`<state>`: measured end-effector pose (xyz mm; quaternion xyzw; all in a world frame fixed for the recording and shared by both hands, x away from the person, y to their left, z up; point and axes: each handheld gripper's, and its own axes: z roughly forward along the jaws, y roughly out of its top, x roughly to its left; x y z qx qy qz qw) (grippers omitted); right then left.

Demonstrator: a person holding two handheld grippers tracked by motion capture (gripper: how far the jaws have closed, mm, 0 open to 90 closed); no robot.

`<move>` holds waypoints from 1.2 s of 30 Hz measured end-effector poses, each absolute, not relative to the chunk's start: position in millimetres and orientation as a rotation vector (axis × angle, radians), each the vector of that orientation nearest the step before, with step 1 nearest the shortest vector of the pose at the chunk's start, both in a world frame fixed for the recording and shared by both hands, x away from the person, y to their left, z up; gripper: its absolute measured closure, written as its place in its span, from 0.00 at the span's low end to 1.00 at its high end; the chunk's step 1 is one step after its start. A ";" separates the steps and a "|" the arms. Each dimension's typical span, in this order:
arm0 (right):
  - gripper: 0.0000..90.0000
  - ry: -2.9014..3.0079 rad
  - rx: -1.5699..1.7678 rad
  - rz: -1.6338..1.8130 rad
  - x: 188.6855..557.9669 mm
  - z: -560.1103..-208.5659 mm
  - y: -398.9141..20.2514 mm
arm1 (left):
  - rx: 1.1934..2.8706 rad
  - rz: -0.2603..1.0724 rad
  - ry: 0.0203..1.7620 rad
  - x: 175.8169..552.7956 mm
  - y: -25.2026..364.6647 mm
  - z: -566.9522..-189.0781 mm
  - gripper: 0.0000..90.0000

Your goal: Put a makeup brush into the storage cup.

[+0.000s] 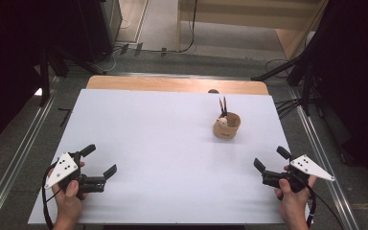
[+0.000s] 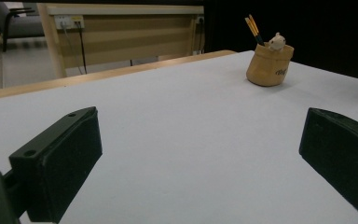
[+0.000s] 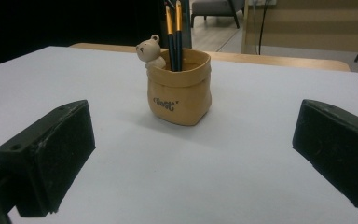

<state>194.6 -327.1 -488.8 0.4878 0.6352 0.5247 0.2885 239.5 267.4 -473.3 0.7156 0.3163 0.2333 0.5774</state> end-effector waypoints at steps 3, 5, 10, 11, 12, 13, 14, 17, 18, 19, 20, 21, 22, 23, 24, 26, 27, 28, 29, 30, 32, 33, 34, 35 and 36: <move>0.00 1.686 1.318 1.418 193.2 -489.1 -330.5 | 1.675 0.548 0.744 239.3 268.4 -473.0 0.00; 0.00 1.686 1.322 1.415 191.5 -489.9 -331.8 | 1.674 0.549 0.745 239.2 268.8 -473.0 0.00; 0.00 1.695 1.298 1.399 183.0 -493.8 -337.0 | 1.678 0.544 0.746 240.2 269.2 -473.9 0.00; 0.00 1.694 1.302 1.403 182.0 -494.4 -338.7 | 1.677 0.544 0.746 240.1 269.2 -473.9 0.00; 0.00 1.692 1.306 1.407 181.0 -495.2 -340.5 | 1.673 0.543 0.746 239.8 269.2 -473.8 0.00; 0.00 1.687 1.308 1.405 180.6 -496.1 -341.9 | 1.672 0.542 0.745 239.7 269.4 -473.4 0.00; 0.00 1.684 1.312 1.394 180.4 -496.6 -343.0 | 1.671 0.543 0.744 239.5 269.3 -473.3 0.00; 0.00 1.674 1.325 1.406 181.1 -497.3 -343.9 | 1.674 0.541 0.743 239.8 268.8 -473.4 0.00; 0.00 1.675 1.321 1.406 181.3 -497.3 -343.5 | 1.674 0.541 0.744 239.9 268.5 -473.6 0.00; 0.00 1.678 1.312 1.404 181.5 -497.4 -342.9 | 1.673 0.540 0.744 240.1 268.4 -473.6 0.00; 0.00 1.678 1.313 1.404 181.7 -497.5 -342.3 | 1.672 0.539 0.743 240.2 268.2 -473.5 0.00; 0.00 1.679 1.313 1.408 181.8 -497.7 -342.0 | 1.673 0.540 0.742 240.1 268.2 -473.4 0.00; 0.00 1.678 1.314 1.408 182.0 -497.8 -341.9 | 1.672 0.540 0.742 240.1 268.2 -473.3 0.00; 0.00 1.676 1.316 1.407 182.1 -498.0 -341.7 | 1.671 0.538 0.743 240.3 268.2 -473.2 0.00; 0.00 1.674 1.317 1.401 182.2 -498.1 -341.6 | 1.670 0.537 0.744 240.4 268.3 -473.3 0.00; 0.00 1.668 1.319 1.389 181.9 -497.7 -341.3 | 1.667 0.531 0.744 240.6 268.7 -473.5 0.00; 0.00 1.662 1.316 1.375 181.5 -497.3 -340.7 | 1.664 0.529 0.744 240.6 268.9 -473.6 0.00; 0.00 1.655 1.318 1.367 181.2 -497.1 -340.3 | 1.664 0.531 0.744 240.7 268.9 -473.6 0.00; 0.00 1.653 1.320 1.369 181.2 -496.9 -340.4 | 1.665 0.532 0.743 240.7 269.0 -473.5 0.00; 0.00 1.653 1.322 1.374 181.1 -496.8 -340.5 | 1.664 0.531 0.743 240.8 269.1 -473.5 0.00; 0.00 1.654 1.321 1.376 181.4 -496.9 -340.3 | 1.664 0.531 0.743 241.2 269.1 -473.8 0.00; 0.00 1.654 1.321 1.377 181.5 -496.9 -340.2 | 1.664 0.529 0.744 241.4 269.1 -474.0 0.00; 0.00 1.653 1.320 1.379 181.5 -497.0 -340.0 | 1.666 0.530 0.743 241.6 269.1 -474.2 0.00; 0.00 1.654 1.319 1.379 181.7 -496.9 -339.9 | 1.666 0.530 0.743 241.8 269.0 -474.4 0.00; 0.00 1.651 1.321 1.377 181.8 -496.9 -339.5 | 1.665 0.530 0.743 242.0 268.9 -474.4 0.00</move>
